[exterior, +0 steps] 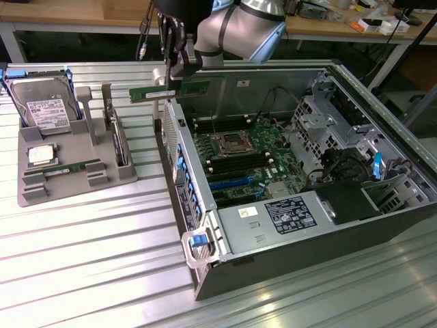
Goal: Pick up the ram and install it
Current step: 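Pick up the ram and move it above insertion slot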
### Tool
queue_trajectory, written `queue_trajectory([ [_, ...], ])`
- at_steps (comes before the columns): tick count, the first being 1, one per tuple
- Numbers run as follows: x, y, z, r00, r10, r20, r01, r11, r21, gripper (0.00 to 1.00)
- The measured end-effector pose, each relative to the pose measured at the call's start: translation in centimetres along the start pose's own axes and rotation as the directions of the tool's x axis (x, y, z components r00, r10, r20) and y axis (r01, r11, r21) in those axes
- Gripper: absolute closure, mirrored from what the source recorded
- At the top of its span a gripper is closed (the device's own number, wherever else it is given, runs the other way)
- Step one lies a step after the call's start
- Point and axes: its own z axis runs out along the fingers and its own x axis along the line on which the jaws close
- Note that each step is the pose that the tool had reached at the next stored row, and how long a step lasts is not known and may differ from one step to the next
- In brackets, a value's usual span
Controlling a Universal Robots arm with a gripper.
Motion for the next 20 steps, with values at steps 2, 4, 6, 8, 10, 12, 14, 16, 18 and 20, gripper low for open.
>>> queue_trajectory([
  [2, 0.0, -0.40, -0.02, 1.0000, 0.000, -0.0006, 0.000, 1.0000, -0.0001, 0.88],
  [4, 0.1, -0.67, -0.02, 1.0000, 0.000, -0.0011, 0.000, 1.0000, -0.0001, 0.88],
  [6, 0.1, -1.06, -0.04, 1.0000, 0.000, -0.0019, 0.000, 1.0000, -0.0002, 0.88],
  [8, 0.1, -1.54, -0.05, 1.0000, 0.000, -0.0026, 0.000, 1.0000, -0.0003, 0.88],
  [10, 0.2, -2.03, -0.06, 1.0000, 0.000, -0.0031, 0.000, 1.0000, -0.0003, 0.88],
  [12, 0.2, -2.68, -0.09, 1.0000, 0.000, -0.0035, 0.000, 1.0000, -0.0003, 0.88],
  [14, 0.3, -3.02, -0.10, 1.0000, 0.000, -0.0038, 0.000, 1.0000, -0.0004, 0.88],
  [16, 0.3, -3.36, -0.11, 1.0000, 0.000, -0.0041, 0.000, 1.0000, -0.0004, 0.88],
  [18, 0.3, -3.83, -0.13, 1.0000, 0.000, -0.0045, 0.000, 1.0000, -0.0004, 0.88],
  [20, 0.4, -4.29, -0.14, 1.0000, 0.000, -0.0050, 0.000, 1.0000, -0.0005, 0.88],
])
